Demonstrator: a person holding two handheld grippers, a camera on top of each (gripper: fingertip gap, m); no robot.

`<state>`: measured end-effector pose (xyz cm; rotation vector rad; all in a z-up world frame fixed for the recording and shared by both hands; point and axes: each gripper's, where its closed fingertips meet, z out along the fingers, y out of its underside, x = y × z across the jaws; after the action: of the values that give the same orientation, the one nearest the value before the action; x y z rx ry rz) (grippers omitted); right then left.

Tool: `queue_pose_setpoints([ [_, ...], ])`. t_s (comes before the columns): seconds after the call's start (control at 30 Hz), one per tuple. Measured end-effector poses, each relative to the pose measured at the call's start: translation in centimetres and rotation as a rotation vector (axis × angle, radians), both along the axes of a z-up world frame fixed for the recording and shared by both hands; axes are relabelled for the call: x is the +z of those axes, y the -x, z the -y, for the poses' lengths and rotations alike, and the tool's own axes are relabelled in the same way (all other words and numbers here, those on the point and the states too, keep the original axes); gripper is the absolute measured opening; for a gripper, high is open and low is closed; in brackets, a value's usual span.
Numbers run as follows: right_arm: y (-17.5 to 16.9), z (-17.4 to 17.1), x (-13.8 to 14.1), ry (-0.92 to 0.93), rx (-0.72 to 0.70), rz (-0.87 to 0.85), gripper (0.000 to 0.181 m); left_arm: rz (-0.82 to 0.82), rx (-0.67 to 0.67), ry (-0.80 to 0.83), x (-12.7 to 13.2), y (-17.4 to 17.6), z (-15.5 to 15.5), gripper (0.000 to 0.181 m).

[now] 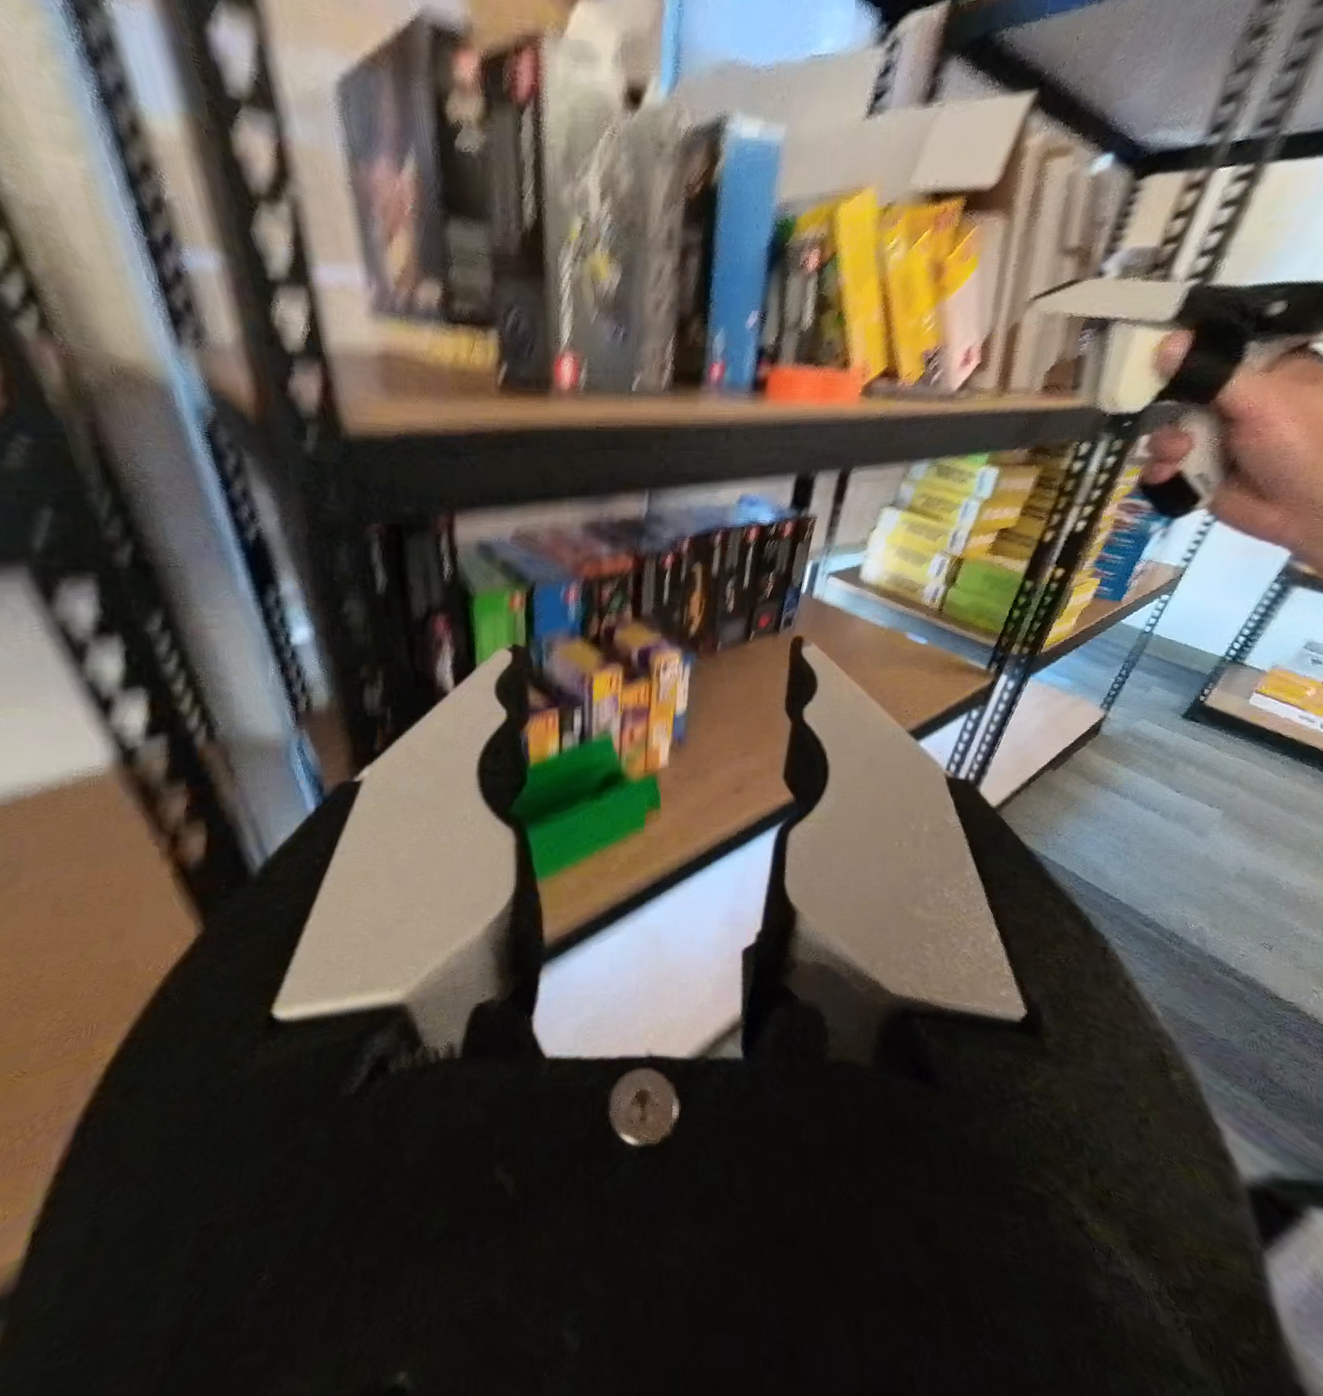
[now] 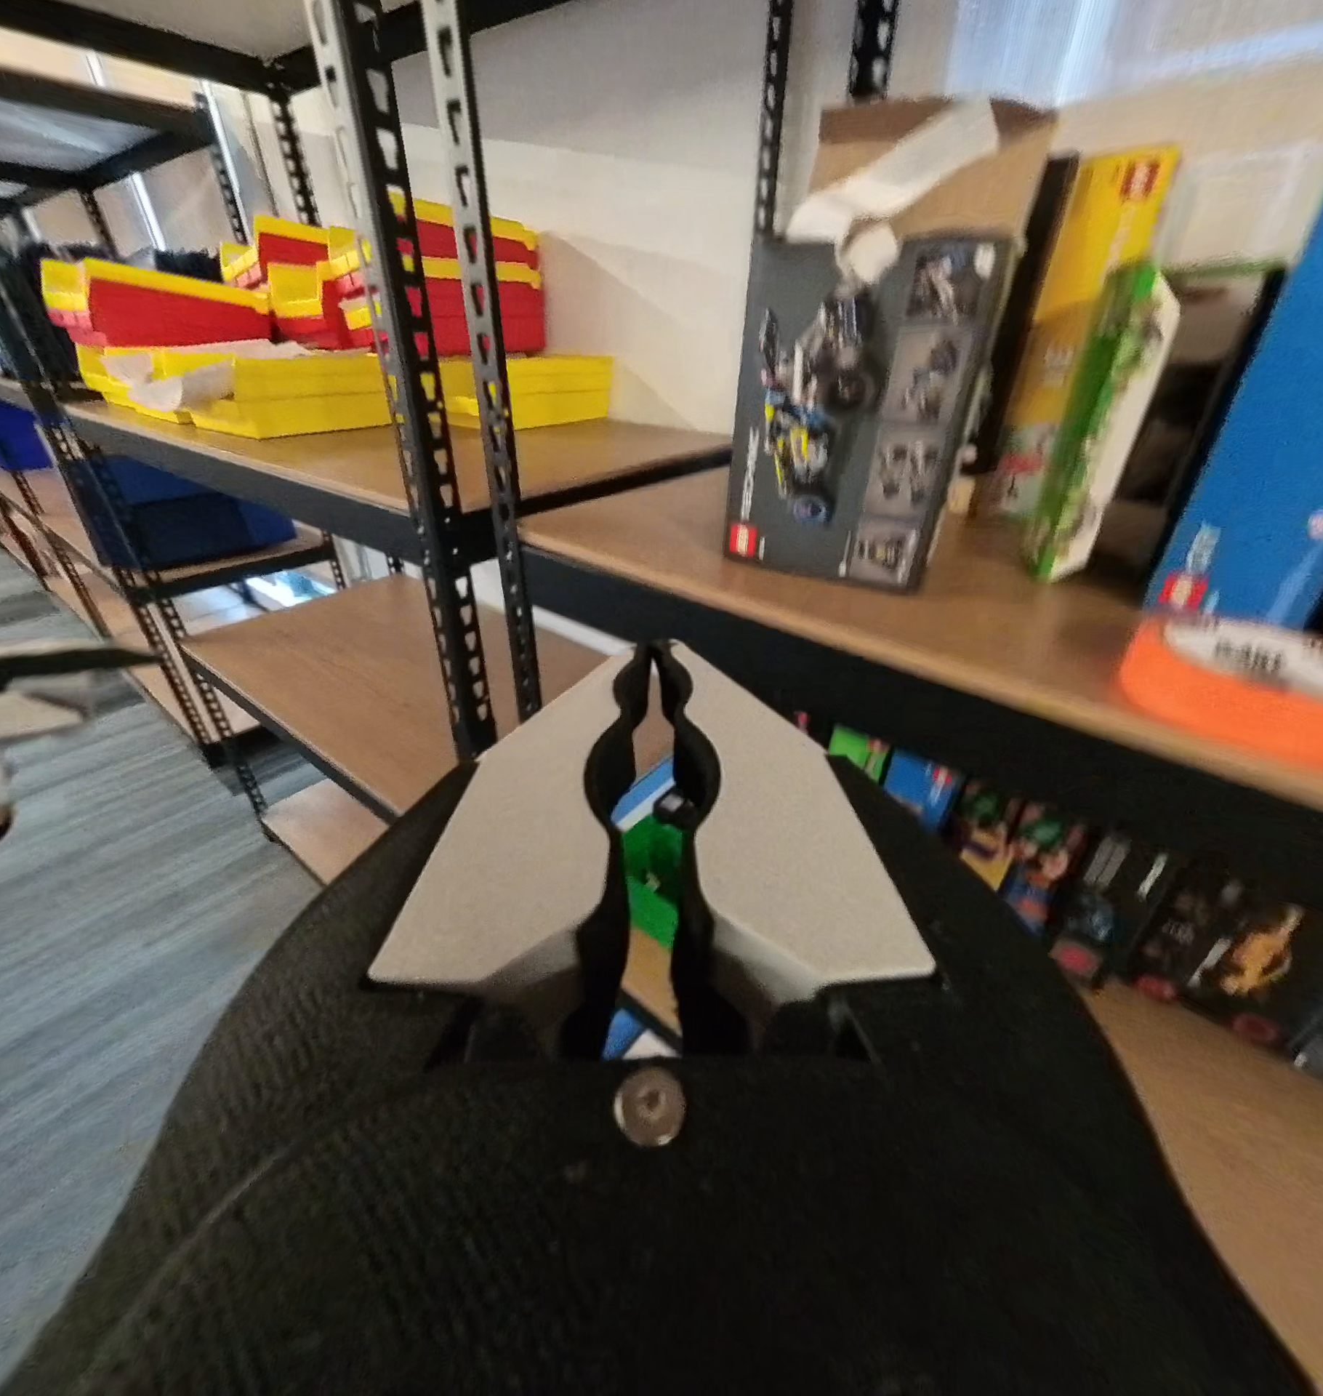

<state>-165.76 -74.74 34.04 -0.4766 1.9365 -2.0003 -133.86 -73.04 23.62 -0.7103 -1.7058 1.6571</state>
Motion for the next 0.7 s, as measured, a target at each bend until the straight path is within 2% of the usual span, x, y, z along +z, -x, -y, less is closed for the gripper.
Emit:
queue_pose_setpoints([
  [0.1,-1.4,4.3,5.5,0.073,0.083,-0.115,0.022,0.024,-0.113,0.176,7.2,6.9,5.5,0.067],
  [0.23,-2.0,11.0,12.0,0.21,0.176,-0.426,0.036,0.079,-0.163,0.304,15.3,15.7,13.2,0.067],
  [0.33,-0.3,17.0,15.7,0.237,0.186,-0.601,0.043,0.038,-0.144,0.331,20.8,20.1,18.8,0.06],
  [0.4,1.0,21.1,17.5,0.208,0.216,-0.629,0.046,0.04,-0.119,0.352,23.5,22.3,22.3,0.059],
  [0.53,1.2,27.1,18.1,0.081,0.397,-0.585,0.047,0.112,-0.109,0.406,26.6,25.4,26.9,0.057],
  [0.6,1.1,29.3,17.0,0.023,0.44,-0.619,0.046,0.15,-0.102,0.408,26.7,26.3,28.4,0.055],
  [0.7,0.8,31.6,16.3,0.032,0.463,-0.63,0.042,0.189,-0.109,0.401,26.1,27.0,29.8,0.046],
])
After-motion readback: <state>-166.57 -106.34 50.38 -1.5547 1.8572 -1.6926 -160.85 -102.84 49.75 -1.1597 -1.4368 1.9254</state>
